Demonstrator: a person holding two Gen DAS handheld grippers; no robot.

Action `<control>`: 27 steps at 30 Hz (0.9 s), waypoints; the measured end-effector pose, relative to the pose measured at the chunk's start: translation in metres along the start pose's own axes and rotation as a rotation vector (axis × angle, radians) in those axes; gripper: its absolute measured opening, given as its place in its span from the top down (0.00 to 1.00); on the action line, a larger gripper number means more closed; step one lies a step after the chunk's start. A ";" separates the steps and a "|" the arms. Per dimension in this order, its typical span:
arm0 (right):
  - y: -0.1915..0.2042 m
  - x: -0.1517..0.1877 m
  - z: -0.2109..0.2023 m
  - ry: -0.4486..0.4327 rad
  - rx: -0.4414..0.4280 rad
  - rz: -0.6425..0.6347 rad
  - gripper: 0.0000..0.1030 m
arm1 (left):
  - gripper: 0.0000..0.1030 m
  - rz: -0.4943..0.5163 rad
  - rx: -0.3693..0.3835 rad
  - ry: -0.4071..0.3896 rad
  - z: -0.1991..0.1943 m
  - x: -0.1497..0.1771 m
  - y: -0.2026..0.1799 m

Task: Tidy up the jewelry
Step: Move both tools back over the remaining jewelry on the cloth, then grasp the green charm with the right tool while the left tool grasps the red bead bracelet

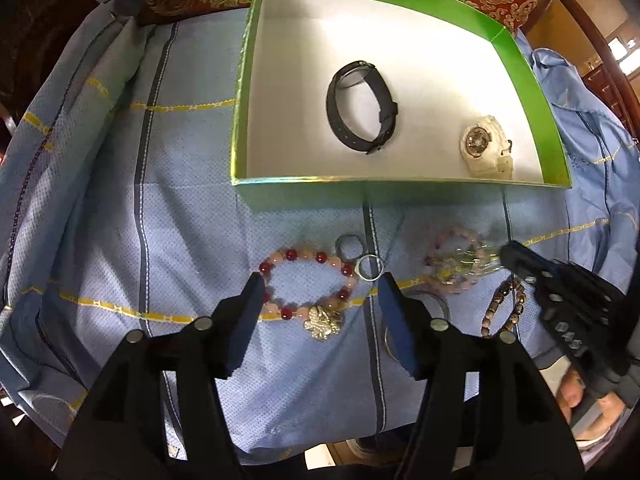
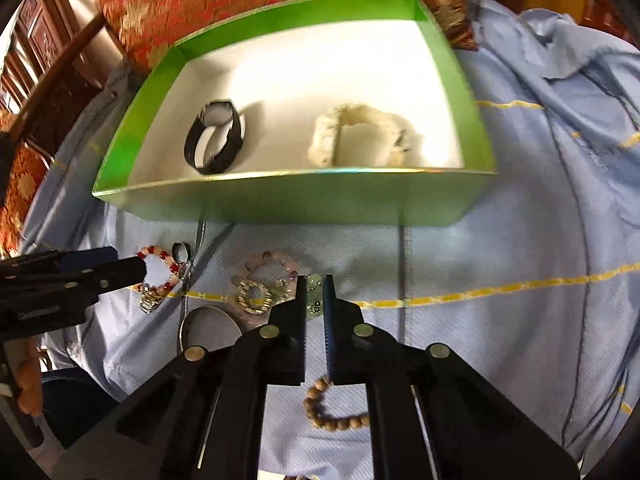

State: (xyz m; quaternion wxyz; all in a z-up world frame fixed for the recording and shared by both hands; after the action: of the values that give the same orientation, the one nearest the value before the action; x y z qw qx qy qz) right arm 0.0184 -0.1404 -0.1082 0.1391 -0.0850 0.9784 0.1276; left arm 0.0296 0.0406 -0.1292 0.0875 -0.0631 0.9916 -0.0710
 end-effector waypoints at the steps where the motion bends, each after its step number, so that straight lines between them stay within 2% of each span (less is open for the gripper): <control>1: -0.002 -0.001 -0.006 -0.014 0.005 0.005 0.92 | 0.43 -0.003 -0.003 0.001 0.001 0.000 0.001; 5: -0.011 0.000 -0.030 -0.063 0.027 0.014 0.92 | 0.43 -0.006 -0.010 0.003 0.002 0.000 0.001; 10: -0.009 -0.004 -0.048 -0.106 0.013 -0.004 0.92 | 0.42 -0.017 -0.016 0.003 0.000 -0.002 0.004; 15: -0.015 0.002 -0.026 -0.051 0.045 0.012 0.92 | 0.42 -0.052 -0.039 0.002 0.003 -0.004 0.014; 18: -0.022 0.007 -0.014 -0.030 0.078 0.026 0.92 | 0.50 -0.087 -0.041 -0.006 0.003 -0.006 0.025; 20: -0.026 0.009 -0.012 -0.026 0.082 0.040 0.92 | 0.60 -0.099 -0.038 0.005 0.006 -0.005 0.031; 24: -0.035 0.007 -0.015 -0.034 0.107 0.069 0.92 | 0.62 -0.091 -0.052 0.024 0.013 -0.002 0.034; 27: -0.040 0.008 -0.015 -0.026 0.112 0.083 0.76 | 0.65 -0.072 -0.067 0.033 0.017 -0.001 0.032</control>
State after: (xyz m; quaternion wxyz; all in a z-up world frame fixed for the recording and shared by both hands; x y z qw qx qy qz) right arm 0.0156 -0.1837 -0.1056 0.1511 -0.0345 0.9847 0.0792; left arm 0.0299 0.0695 -0.1505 0.0662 -0.1004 0.9919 -0.0417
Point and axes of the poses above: each gripper's, at about its wrist camera, not at the fingertips, and z roughly the way its jaws point, y to its left, x to its underside, the point moved 4 cm from there along z, roughly the way its jaws point, and after that the axes turned 6 degrees about -z, right-handed, at the moved point
